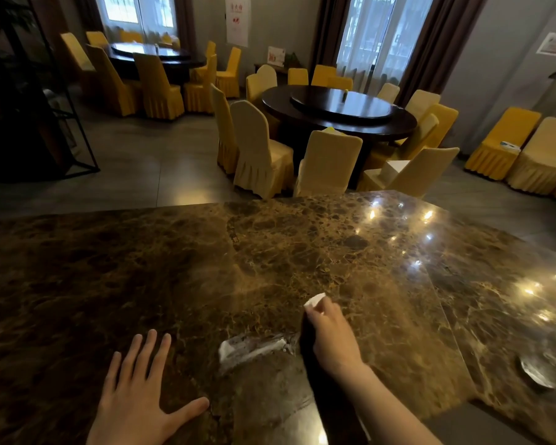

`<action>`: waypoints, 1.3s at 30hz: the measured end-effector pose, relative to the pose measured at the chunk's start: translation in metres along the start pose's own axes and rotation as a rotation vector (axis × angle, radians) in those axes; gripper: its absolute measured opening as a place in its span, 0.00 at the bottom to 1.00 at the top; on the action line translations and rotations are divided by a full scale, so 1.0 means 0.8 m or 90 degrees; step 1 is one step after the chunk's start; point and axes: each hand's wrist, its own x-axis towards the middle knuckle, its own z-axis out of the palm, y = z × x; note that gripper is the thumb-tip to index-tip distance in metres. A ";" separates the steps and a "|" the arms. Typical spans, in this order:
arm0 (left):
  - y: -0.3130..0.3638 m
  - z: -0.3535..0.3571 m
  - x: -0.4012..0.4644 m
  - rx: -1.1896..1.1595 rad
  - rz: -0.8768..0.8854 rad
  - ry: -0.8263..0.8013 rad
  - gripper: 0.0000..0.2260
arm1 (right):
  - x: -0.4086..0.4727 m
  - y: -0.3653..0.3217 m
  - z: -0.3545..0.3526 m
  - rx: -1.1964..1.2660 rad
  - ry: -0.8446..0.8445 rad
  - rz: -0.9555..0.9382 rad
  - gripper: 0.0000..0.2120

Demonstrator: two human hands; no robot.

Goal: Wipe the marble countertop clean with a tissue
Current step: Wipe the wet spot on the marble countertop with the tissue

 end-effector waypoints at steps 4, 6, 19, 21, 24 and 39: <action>0.000 0.001 0.002 0.010 -0.004 -0.011 0.64 | -0.024 -0.007 0.001 -0.022 -0.035 -0.162 0.19; -0.001 0.001 0.002 0.012 -0.002 -0.004 0.64 | -0.020 0.015 -0.010 -0.021 0.007 -0.098 0.14; -0.002 0.002 0.003 0.007 -0.002 0.005 0.63 | -0.027 -0.003 -0.004 -0.022 0.012 -0.087 0.15; -0.002 0.002 0.003 0.005 0.001 0.009 0.64 | -0.015 0.013 -0.019 -0.062 0.036 0.028 0.08; -0.001 0.003 0.002 -0.028 0.010 0.039 0.65 | -0.008 0.011 -0.023 -0.093 0.054 0.134 0.07; -0.010 0.016 -0.003 -0.029 0.029 0.090 0.60 | -0.019 -0.006 -0.017 -0.066 0.086 0.142 0.09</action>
